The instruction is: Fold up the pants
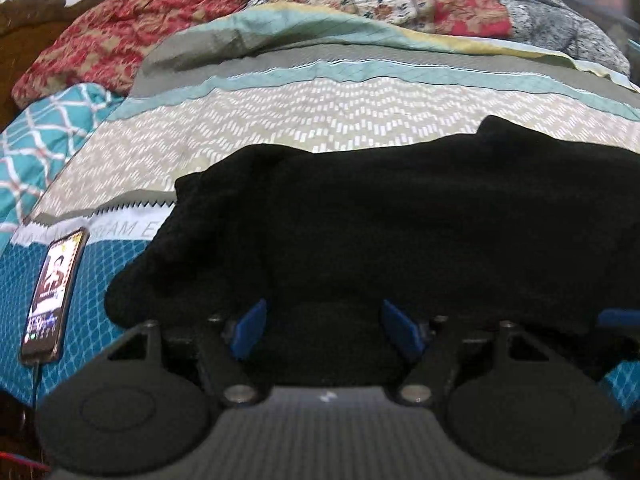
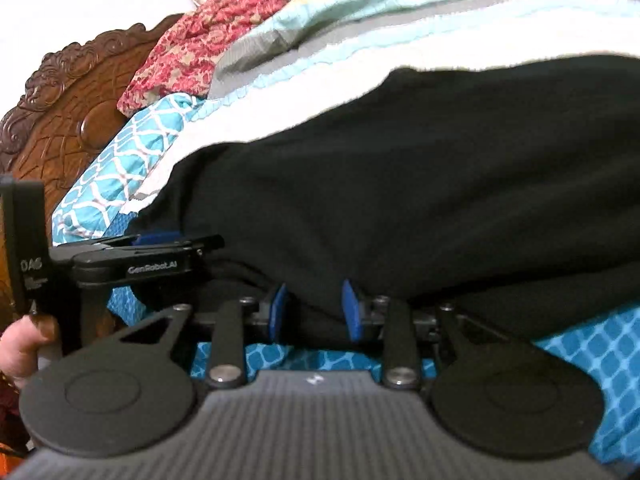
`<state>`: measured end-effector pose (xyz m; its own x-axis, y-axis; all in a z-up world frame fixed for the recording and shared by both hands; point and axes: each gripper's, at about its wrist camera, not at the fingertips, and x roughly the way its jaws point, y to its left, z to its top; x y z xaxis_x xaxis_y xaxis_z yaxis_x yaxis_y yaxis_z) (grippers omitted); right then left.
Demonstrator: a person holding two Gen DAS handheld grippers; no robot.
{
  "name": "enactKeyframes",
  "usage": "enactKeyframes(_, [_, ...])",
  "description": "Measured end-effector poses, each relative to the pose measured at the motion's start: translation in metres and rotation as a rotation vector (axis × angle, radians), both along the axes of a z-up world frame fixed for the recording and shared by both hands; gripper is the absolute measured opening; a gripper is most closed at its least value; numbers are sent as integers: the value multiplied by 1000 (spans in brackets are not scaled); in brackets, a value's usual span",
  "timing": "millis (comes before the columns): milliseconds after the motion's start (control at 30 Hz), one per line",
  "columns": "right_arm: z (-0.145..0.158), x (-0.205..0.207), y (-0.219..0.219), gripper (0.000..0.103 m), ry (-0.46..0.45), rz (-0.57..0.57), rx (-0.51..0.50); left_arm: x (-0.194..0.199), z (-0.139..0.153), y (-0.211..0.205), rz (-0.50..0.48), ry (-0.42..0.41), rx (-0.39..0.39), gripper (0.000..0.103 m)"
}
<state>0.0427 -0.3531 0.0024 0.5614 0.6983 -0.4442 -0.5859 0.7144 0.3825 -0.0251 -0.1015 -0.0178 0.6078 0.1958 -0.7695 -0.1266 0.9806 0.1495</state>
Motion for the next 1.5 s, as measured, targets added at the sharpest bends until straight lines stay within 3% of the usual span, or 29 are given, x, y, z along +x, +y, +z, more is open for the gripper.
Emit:
enactKeyframes(433, [2,-13,-70,41,-95,-279,62,1,17,-14,25,13,-15,76])
enactKeyframes(667, [-10,-17,-96,42,-68,-389,92,0,22,-23,12,25,-30,80])
enactKeyframes(800, [-18,-25,-101,45,-48,-437,97,-3,22,-28,10,36,-45,95])
enactKeyframes(933, [-34,-21,-102,50,37,-482,97,-5,19,-34,2,48,-43,101])
enactKeyframes(1033, [-42,-23,-105,53,33,-488,126,-6,16,-37,0,61,-40,103])
enactKeyframes(1200, [-41,-24,-103,68,9,-467,135,-6,13,-34,8,75,-55,103])
enactKeyframes(1500, [-41,-28,-101,74,1,-462,157,-4,7,-33,36,116,-55,103])
